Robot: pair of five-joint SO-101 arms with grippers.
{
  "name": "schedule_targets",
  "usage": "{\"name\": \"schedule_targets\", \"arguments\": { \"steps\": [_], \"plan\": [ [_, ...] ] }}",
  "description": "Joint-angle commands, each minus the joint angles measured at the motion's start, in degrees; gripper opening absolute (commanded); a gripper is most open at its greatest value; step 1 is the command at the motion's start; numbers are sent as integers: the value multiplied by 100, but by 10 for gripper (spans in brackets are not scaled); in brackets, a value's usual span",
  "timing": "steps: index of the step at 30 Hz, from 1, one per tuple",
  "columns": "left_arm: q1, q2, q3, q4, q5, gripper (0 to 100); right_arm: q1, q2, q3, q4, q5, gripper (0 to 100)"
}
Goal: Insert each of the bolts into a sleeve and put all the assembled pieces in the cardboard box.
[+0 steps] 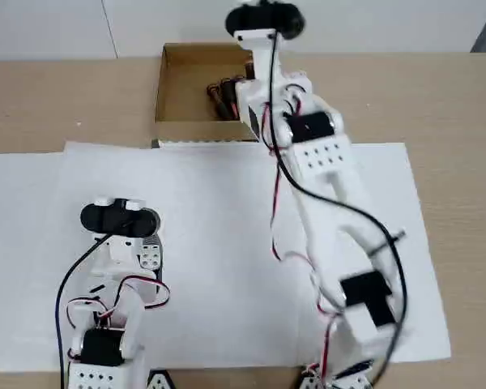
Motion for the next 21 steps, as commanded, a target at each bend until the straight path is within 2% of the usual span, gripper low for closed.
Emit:
{"name": "schedule_targets", "arguments": {
  "steps": [1,14,21],
  "plan": [
    [-9,-53,-22,44,-9,5,40,681,-1363,-180,387,4],
    [-9,-53,-22,44,-9,5,66,3521,-4097,-207,1398,4],
    [-9,-53,-22,44,-9,5,57,4655,-5240,-242,2303,5]
  ]
}}
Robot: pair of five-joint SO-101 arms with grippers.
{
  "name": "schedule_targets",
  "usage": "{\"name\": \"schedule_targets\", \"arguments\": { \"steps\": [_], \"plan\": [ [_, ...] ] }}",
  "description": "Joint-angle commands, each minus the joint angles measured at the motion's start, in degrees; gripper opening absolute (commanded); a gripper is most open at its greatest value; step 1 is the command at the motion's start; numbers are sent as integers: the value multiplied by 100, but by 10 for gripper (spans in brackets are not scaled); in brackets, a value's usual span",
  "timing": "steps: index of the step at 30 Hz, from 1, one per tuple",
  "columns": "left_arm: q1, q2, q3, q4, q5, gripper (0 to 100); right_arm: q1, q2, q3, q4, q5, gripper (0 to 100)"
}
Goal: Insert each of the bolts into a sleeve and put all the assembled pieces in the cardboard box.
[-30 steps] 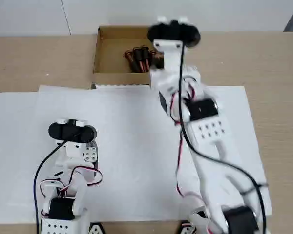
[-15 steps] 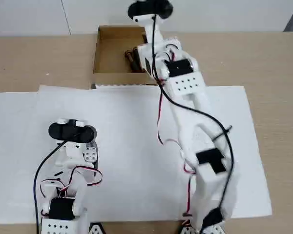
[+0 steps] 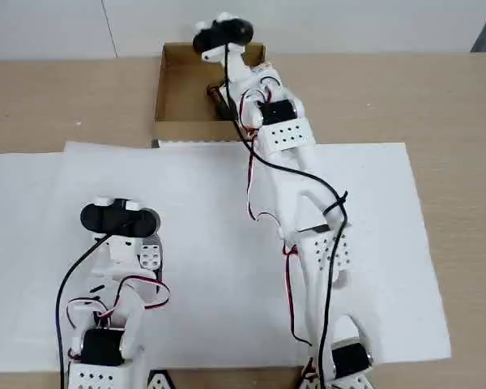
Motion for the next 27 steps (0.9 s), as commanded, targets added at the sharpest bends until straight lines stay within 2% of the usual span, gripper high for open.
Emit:
{"name": "schedule_targets", "arguments": {
  "steps": [1,5,10,12,20,27],
  "plan": [
    [-9,-53,-22,44,-9,5,31,154,-782,-136,404,5],
    [-9,-53,-22,44,-9,5,-57,374,-1055,-84,457,12],
    [-9,-53,-22,44,-9,5,-136,374,-1081,382,448,169],
    [-9,-53,-22,44,-9,5,-145,374,-1081,391,440,202],
    [-9,-53,-22,44,-9,5,-154,374,-1591,602,457,140],
    [-9,-53,-22,44,-9,5,-127,382,-2840,1807,457,0]
  ]
}}
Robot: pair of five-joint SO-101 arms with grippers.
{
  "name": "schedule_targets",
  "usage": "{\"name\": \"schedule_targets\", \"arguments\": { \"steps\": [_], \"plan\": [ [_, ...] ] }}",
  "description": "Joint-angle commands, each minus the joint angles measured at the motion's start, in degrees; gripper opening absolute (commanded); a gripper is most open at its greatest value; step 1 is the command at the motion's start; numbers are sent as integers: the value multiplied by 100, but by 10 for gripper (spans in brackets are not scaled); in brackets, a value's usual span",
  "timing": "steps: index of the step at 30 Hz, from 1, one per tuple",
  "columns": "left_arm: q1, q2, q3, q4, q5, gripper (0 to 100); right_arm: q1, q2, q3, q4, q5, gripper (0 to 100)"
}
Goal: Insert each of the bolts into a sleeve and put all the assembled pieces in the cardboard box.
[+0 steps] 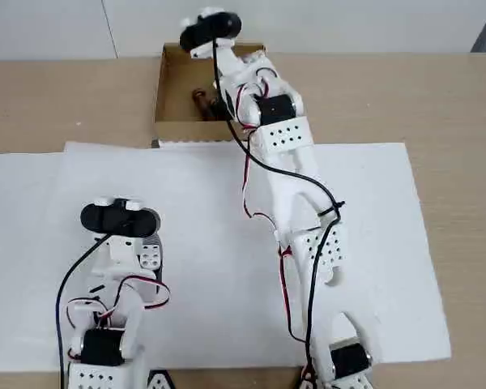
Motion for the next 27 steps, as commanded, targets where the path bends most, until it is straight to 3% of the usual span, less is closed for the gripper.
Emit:
{"name": "schedule_targets", "arguments": {
  "steps": [1,7,20,27],
  "plan": [
    [-9,-53,-22,44,0,5,-4,-154,-897,611,35,9],
    [-9,-53,-22,44,0,5,13,-374,-1521,1578,18,2],
    [-9,-53,-22,44,0,5,356,-2466,-1503,3741,-941,2],
    [-9,-53,-22,44,0,5,857,-3574,-1486,4022,-1029,2]
  ]
}}
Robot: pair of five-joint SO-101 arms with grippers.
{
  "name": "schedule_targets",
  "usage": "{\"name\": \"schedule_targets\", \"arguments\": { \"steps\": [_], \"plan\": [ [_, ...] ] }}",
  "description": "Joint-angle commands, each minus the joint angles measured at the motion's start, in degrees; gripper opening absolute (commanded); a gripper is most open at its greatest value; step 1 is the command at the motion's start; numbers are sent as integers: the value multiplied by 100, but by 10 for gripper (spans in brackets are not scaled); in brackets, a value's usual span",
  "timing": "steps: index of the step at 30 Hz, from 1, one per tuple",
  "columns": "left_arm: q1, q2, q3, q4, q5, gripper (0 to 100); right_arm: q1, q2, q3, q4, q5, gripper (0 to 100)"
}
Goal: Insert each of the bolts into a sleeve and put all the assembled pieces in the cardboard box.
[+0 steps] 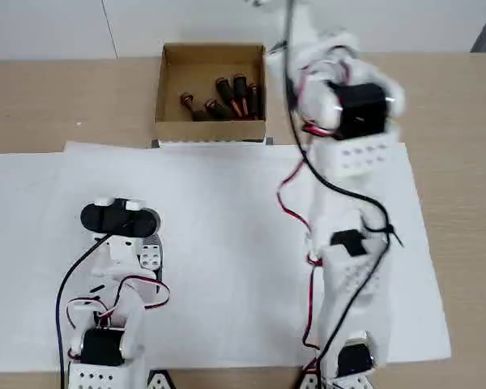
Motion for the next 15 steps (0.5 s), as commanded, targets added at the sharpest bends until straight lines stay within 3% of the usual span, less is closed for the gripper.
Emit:
{"name": "schedule_targets", "arguments": {
  "steps": [1,7,15],
  "plan": [
    [-9,-53,-22,44,0,5,233,-848,-255,110,-62,2],
    [-9,-53,-22,44,0,5,585,-2229,941,136,-62,2],
    [-9,-53,-22,44,0,5,734,-4884,4475,57,-580,2]
  ]
}}
